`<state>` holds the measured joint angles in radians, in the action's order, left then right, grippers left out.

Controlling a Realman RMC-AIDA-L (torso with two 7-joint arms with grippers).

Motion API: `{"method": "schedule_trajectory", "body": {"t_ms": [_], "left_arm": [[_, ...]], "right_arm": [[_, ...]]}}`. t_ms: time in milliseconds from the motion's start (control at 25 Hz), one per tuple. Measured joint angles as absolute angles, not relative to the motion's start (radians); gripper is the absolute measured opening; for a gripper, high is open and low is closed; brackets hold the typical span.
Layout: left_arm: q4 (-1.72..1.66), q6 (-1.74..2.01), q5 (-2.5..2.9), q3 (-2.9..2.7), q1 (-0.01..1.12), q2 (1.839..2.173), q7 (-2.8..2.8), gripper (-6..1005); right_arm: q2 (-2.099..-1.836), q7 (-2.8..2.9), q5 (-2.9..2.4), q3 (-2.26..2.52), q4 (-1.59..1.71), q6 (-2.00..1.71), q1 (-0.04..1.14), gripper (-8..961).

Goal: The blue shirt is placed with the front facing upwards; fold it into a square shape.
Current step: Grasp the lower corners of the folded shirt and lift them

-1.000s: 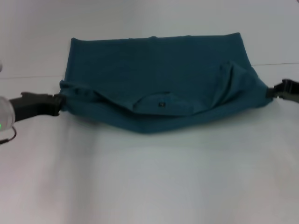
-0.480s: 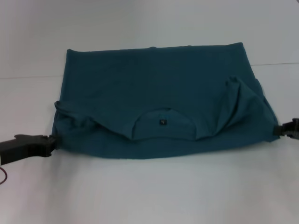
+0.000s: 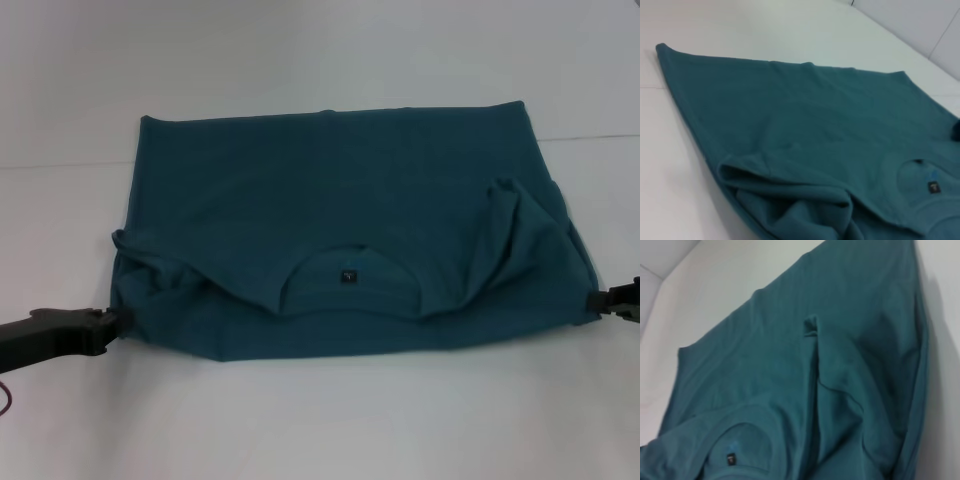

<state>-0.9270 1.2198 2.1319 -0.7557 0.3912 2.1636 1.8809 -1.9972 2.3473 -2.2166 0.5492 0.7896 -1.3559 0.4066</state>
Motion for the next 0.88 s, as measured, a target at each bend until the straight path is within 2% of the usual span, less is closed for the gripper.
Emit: {"method": "schedule_trajectory", "body": {"t_ms": [120, 320, 400, 520, 600, 720, 800, 880], "left_arm": [[-0.928, 1.249, 2.120, -0.729, 0.384, 2.162, 1.877, 29], [-0.922, 1.224, 2.112, -0.709, 0.452, 2.138, 1.877, 30], [-0.899, 1.190, 2.111, -0.702, 0.522, 2.112, 1.882, 30], [-0.838, 1.149, 2.114, -0.688, 0.635, 2.054, 1.900, 30], [-0.800, 1.152, 2.115, -0.686, 0.678, 2.023, 1.924, 30], [-0.803, 1.168, 2.112, -0.686, 0.660, 2.029, 1.934, 30], [-0.839, 1.175, 2.112, -0.686, 0.611, 2.052, 1.933, 30], [-0.879, 1.197, 2.112, -0.686, 0.564, 2.071, 1.932, 30]], "right_arm": [[-1.994, 2.339, -2.213, 0.519, 0.790, -1.381, 0.406, 5], [-1.965, 2.353, -2.210, 0.477, 0.787, -1.339, 0.472, 6], [-1.943, 2.372, -2.209, 0.472, 0.775, -1.290, 0.526, 6], [-1.888, 2.420, -2.213, 0.476, 0.752, -1.234, 0.621, 6], [-1.868, 2.448, -2.217, 0.478, 0.756, -1.235, 0.653, 6], [-1.884, 2.449, -2.217, 0.480, 0.776, -1.259, 0.633, 6], [-1.909, 2.433, -2.218, 0.481, 0.780, -1.267, 0.598, 7], [-1.923, 2.416, -2.217, 0.483, 0.778, -1.280, 0.560, 7]]}}
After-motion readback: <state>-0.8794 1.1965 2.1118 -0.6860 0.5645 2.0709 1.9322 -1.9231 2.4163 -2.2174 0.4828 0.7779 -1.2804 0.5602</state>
